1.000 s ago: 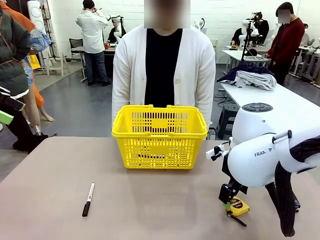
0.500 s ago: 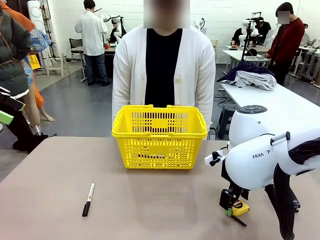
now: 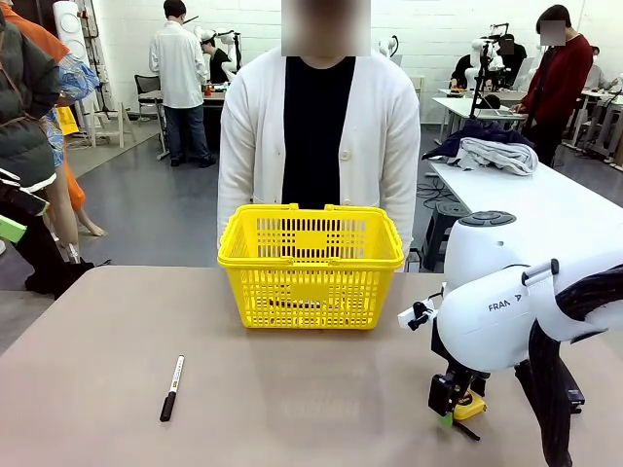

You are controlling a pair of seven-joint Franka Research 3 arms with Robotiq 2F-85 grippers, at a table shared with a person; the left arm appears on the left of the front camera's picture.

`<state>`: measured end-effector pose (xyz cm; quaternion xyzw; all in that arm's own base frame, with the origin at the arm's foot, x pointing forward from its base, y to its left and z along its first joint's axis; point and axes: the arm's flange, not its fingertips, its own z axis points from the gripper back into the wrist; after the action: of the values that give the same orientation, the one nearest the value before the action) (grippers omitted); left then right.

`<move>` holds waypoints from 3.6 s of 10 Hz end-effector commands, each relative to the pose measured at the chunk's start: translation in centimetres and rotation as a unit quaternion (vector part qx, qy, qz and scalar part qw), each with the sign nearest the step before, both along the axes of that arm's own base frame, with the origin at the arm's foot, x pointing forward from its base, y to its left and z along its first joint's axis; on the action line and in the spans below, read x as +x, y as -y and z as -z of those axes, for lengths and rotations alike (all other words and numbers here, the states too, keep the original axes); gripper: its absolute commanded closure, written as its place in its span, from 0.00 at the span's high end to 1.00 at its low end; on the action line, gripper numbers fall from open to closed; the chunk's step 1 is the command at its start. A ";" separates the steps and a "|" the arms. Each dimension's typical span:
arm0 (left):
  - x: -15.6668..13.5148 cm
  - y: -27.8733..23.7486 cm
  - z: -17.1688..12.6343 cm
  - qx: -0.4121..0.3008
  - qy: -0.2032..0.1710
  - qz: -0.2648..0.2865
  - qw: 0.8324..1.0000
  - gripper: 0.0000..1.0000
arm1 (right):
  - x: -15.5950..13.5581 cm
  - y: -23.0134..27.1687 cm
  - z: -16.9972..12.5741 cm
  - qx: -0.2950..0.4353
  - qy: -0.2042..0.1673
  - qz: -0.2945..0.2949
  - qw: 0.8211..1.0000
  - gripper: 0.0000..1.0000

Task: Place the items the person wants into the basket.
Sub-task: Pick up the item the person points to and place it in the Market Basket.

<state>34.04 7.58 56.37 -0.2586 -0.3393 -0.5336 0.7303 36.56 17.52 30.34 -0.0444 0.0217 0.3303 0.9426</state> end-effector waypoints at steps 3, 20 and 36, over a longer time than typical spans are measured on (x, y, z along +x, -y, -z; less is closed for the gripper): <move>0.0 -0.2 0.0 -0.009 0.007 0.005 1.000 1.00 | -6.3 3.6 2.5 0.017 -0.010 -0.032 0.999 0.57; 0.0 -0.2 0.0 -0.009 0.007 0.005 1.000 1.00 | -5.8 2.0 -25.9 0.063 0.059 -0.007 0.996 0.01; 0.0 -0.2 0.0 -0.009 0.007 0.005 1.000 1.00 | 15.5 -15.0 -28.6 0.024 0.015 -0.419 0.908 0.65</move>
<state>34.05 7.55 56.39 -0.2583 -0.3390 -0.5337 0.7305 50.86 31.09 58.04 0.0016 -0.0276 0.6825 0.7304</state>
